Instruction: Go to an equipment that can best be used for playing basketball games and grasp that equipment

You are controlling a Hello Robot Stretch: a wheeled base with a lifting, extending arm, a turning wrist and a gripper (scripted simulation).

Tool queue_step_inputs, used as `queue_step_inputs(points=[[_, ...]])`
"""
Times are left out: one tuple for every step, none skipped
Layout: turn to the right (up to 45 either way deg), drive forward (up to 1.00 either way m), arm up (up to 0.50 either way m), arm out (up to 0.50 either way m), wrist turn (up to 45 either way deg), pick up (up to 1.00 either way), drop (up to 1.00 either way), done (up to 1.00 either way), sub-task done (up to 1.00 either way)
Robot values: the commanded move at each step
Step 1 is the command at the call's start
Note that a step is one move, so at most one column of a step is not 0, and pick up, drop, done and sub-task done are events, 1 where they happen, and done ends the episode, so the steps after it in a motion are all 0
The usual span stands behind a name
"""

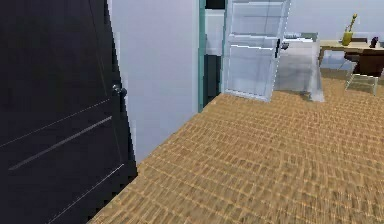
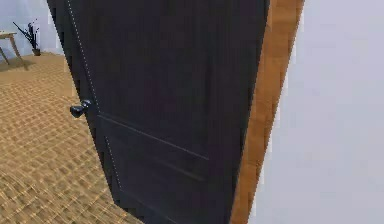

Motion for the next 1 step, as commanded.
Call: queue_step_inputs(points=[[12.0,0.00,0.00,0.00,0.0,0.00,0.00,0.00,0.00]])
